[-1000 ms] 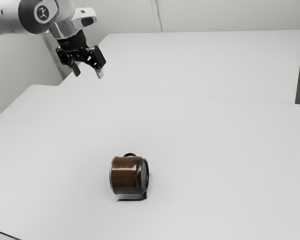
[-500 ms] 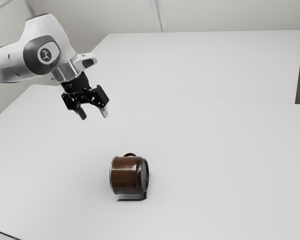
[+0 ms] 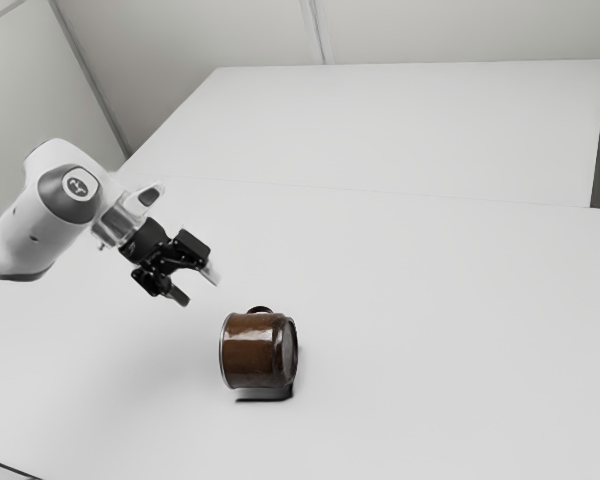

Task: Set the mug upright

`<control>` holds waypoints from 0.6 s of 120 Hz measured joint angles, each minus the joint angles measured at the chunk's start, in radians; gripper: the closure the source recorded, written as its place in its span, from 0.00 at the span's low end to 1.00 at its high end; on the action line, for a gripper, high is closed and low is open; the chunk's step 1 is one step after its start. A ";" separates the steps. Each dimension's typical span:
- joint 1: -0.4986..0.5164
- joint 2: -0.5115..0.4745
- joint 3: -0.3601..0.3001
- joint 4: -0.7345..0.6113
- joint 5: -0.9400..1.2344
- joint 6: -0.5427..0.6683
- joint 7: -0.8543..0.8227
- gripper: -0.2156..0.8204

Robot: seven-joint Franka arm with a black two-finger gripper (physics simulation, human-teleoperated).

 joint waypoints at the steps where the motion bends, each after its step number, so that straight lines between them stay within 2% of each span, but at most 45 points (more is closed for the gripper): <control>1: 0.000 0.003 0.002 -0.003 -0.009 0.002 0.008 0.21; 40: 0.004 0.052 0.055 -0.142 -0.281 0.018 0.290 0.21; 72: 0.005 0.132 0.065 -0.153 -0.452 -0.016 0.515 0.21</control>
